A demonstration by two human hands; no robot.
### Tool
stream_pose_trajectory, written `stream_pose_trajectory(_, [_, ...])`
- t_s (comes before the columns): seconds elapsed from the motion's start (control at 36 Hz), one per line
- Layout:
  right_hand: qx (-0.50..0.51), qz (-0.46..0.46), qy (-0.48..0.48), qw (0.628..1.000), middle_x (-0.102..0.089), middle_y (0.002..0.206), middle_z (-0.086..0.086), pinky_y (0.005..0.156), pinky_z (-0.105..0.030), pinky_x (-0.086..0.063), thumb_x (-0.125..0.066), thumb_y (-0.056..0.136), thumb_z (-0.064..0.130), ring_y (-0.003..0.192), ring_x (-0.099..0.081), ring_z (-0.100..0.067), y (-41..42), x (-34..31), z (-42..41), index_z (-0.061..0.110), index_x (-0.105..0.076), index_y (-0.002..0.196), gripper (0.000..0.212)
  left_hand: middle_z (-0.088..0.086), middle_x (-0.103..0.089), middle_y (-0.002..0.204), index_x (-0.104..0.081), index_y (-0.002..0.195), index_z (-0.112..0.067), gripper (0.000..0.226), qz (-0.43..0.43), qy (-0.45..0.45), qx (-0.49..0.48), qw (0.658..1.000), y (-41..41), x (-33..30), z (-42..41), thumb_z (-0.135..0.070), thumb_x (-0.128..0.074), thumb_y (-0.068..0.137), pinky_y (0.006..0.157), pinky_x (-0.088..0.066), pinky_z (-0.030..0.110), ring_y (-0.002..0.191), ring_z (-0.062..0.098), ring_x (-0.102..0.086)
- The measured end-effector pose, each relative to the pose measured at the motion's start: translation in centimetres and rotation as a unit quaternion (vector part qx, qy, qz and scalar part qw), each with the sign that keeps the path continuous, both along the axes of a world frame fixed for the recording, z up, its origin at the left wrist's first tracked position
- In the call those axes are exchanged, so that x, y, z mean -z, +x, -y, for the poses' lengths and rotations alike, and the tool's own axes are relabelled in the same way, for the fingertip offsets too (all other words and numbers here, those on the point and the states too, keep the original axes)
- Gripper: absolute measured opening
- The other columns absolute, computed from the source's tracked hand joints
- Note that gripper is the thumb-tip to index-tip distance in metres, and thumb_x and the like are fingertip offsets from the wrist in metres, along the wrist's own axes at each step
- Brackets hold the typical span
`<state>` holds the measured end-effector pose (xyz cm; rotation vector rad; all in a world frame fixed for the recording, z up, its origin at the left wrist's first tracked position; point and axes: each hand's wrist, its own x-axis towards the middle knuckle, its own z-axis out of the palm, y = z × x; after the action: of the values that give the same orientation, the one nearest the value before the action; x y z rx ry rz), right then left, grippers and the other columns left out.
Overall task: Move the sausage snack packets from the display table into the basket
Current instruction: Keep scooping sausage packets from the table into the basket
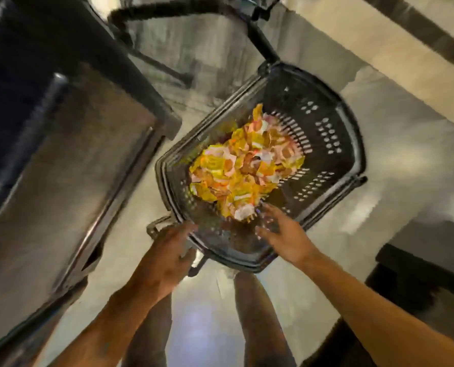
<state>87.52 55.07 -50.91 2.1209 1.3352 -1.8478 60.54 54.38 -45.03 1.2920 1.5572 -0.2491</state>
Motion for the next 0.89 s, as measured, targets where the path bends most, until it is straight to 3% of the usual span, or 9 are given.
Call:
stream_pose_trajectory(0.06, [0.017, -0.003, -0.008, 1.0, -0.062, 0.138, -0.004, 0.108, -0.043, -0.047, -0.072, 0.093, 0.029, 0.125, -0.06, -0.023, 0.0, 3.2, -1.7, 0.023, -0.042, 0.151, 0.065, 0.002, -0.048, 0.146, -0.054, 0.141, -0.019, 0.045, 0.022, 0.033, 0.025, 0.999, 1.0, 2.6, -1.6, -0.015, -0.061, 0.097, 0.115, -0.03, 0.026, 0.139, 0.018, -0.041])
stream_pose_trajectory(0.17, [0.052, -0.019, -0.035, 0.998, -0.06, 0.136, -0.001, 0.094, -0.028, -0.049, -0.074, 0.092, 0.029, 0.116, -0.063, -0.019, -1.1, 10.1, -4.7, 0.025, -0.038, 0.154, 0.072, -0.003, -0.053, 0.139, -0.057, 0.136, -0.022, 0.039, 0.045, 0.091, 0.061, 0.993, 2.4, 8.0, -4.7, -0.02, -0.06, 0.097, 0.108, -0.032, 0.023, 0.131, 0.015, -0.044])
stream_pose_trajectory(0.25, [0.09, -0.053, -0.038, 0.994, -0.055, 0.14, -0.006, 0.099, -0.036, -0.053, -0.074, 0.092, 0.022, 0.119, -0.063, -0.026, -3.1, 14.1, -6.5, 0.024, -0.032, 0.156, 0.077, -0.005, -0.052, 0.138, -0.056, 0.135, -0.024, 0.038, 0.047, 0.109, 0.085, 0.989, 2.8, 11.2, -6.3, -0.023, -0.058, 0.097, 0.111, -0.034, 0.027, 0.133, 0.013, -0.04])
stream_pose_trajectory(0.33, [0.091, -0.062, -0.015, 0.994, -0.054, 0.141, 0.002, 0.095, -0.014, -0.047, -0.076, 0.09, 0.028, 0.122, -0.056, -0.017, -5.3, 16.8, -7.4, 0.022, -0.029, 0.156, 0.08, -0.008, -0.049, 0.141, -0.055, 0.137, -0.027, 0.039, 0.04, 0.111, 0.082, 0.99, 2.9, 13.7, -7.2, -0.026, -0.056, 0.098, 0.111, -0.03, 0.024, 0.136, 0.009, -0.035])
stream_pose_trajectory(0.42, [0.172, -0.112, -0.019, 0.979, -0.061, 0.138, -0.007, 0.107, -0.03, -0.047, -0.08, 0.086, 0.017, 0.125, -0.059, -0.019, -8.0, 19.2, -7.8, 0.012, -0.038, 0.149, 0.076, -0.006, -0.048, 0.142, -0.055, 0.137, -0.025, 0.039, 0.034, 0.109, 0.1, 0.988, 2.8, 15.7, -7.5, -0.027, -0.054, 0.098, 0.113, -0.035, 0.03, 0.137, 0.011, -0.035])
stream_pose_trajectory(0.58, [0.22, 0.009, 0.017, 0.975, -0.068, 0.117, -0.003, 0.074, -0.006, -0.048, -0.084, 0.081, 0.036, 0.107, -0.066, -0.021, -9.5, 21.6, -7.5, 0.01, -0.057, 0.134, 0.065, -0.006, -0.051, 0.144, -0.058, 0.135, -0.024, 0.037, 0.046, 0.127, 0.11, 0.985, 2.8, 17.3, -7.2, -0.024, -0.058, 0.098, 0.116, -0.026, 0.027, 0.139, 0.015, -0.035])
stream_pose_trajectory(0.69, [0.203, 0.028, -0.002, 0.979, -0.074, 0.112, -0.011, 0.093, -0.046, -0.057, -0.083, 0.082, 0.033, 0.103, -0.071, -0.031, -7.7, 20.4, -6.2, 0.01, -0.067, 0.121, 0.048, -0.009, -0.053, 0.137, -0.056, 0.133, -0.031, 0.036, 0.049, 0.083, 0.087, 0.992, 3.2, 17.3, -6.8, -0.026, -0.056, 0.098, 0.113, -0.035, 0.034, 0.134, 0.013, -0.038])
stream_pose_trajectory(0.81, [0.225, 0.018, -0.02, 0.974, -0.074, 0.111, -0.002, 0.098, -0.042, -0.056, -0.086, 0.081, 0.024, 0.105, -0.069, -0.02, -4.7, 18.2, -5.7, 0.013, -0.064, 0.123, 0.048, -0.009, -0.053, 0.138, -0.058, 0.133, -0.026, 0.036, 0.045, 0.023, 0.049, 0.997, 4.0, 17.4, -6.6, -0.025, -0.059, 0.097, 0.106, -0.036, 0.024, 0.131, 0.012, -0.042])
stream_pose_trajectory(0.89, [0.265, 0.008, -0.042, 0.963, -0.072, 0.116, -0.004, 0.102, -0.047, -0.053, -0.083, 0.081, 0.008, 0.111, -0.068, -0.023, -2.5, 16.5, -5.7, 0.016, -0.058, 0.128, 0.054, -0.024, -0.054, 0.121, -0.06, 0.131, -0.034, 0.037, 0.084, -0.015, -0.075, 0.994, 5.2, 17.3, -6.5, -0.021, -0.062, 0.096, 0.085, -0.034, 0.001, 0.11, -0.012, -0.049])
